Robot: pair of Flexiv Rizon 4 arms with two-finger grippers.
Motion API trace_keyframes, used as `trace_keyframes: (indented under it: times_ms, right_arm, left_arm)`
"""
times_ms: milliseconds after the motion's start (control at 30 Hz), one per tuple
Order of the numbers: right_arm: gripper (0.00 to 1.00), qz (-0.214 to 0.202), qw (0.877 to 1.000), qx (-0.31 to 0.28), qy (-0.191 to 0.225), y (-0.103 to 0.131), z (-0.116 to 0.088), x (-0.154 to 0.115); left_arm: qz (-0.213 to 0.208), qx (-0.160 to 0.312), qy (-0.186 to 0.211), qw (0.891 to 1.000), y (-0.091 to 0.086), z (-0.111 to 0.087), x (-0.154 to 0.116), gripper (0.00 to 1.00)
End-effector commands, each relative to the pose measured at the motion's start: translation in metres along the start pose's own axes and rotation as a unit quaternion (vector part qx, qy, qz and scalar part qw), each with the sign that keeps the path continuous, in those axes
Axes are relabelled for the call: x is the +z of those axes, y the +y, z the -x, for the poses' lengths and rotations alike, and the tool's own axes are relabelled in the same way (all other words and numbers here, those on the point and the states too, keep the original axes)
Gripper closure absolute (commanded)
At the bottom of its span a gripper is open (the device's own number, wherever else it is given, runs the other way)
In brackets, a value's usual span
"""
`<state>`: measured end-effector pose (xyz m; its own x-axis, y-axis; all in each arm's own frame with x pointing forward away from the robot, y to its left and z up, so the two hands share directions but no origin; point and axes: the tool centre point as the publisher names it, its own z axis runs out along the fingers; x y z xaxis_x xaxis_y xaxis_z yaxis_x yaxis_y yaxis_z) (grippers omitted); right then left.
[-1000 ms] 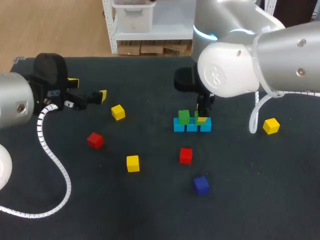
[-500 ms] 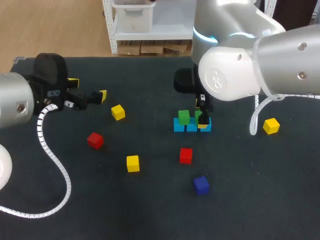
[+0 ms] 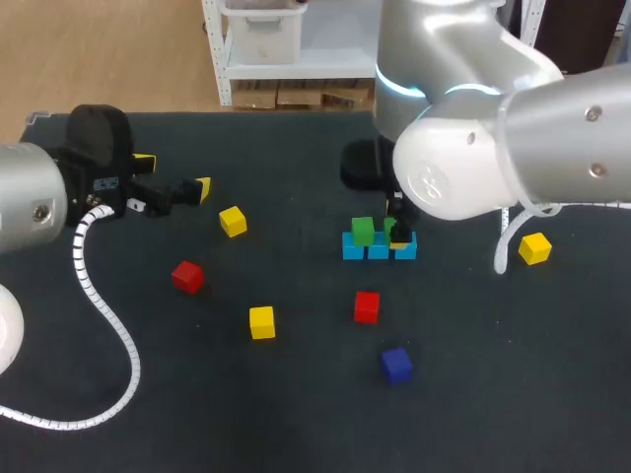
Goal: Place the blue cubes, place green cubes on the blue cubes, place the yellow cubes on the green cubes, then place the red cubes on the yellow cubes, and place purple cube on the red cubes.
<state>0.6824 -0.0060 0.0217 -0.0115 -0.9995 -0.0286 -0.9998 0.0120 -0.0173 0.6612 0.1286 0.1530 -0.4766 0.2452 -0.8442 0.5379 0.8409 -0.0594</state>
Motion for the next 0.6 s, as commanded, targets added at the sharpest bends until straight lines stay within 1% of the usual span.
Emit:
trace_keyframes:
  times_ms: [33,67,200,333,433,600]
  right_arm:
    - [0.51,0.000,1.000,0.001,-0.001,0.0003,-0.0006,0.0005]
    - [0.52,0.001,1.000,0.001,0.000,0.0003,-0.0006,0.0005]
    - [0.60,0.001,1.000,0.001,-0.001,0.0005,-0.0006,0.0000]
    - [0.64,0.002,1.000,0.000,-0.002,0.0012,-0.0006,-0.0012]
    - [0.65,0.002,1.000,-0.001,-0.003,0.0022,-0.0005,-0.0018]
    - [0.64,0.003,1.000,-0.001,-0.003,0.0030,-0.0004,-0.0019]
  left_arm:
    - [-0.003,0.000,-0.001,1.000,0.0019,-0.0005,-0.0002,0.00]
    - [-0.003,0.000,-0.001,1.000,0.0019,-0.0005,-0.0002,0.00]
    - [-0.003,0.000,-0.001,1.000,0.0019,-0.0005,-0.0002,0.00]
    - [-0.003,0.000,-0.001,1.000,0.0019,-0.0005,-0.0002,0.00]
    - [-0.003,0.000,-0.001,1.000,0.0019,-0.0005,-0.0002,0.00]
    - [-0.003,0.000,-0.001,1.000,0.0019,-0.0005,-0.0002,0.00]
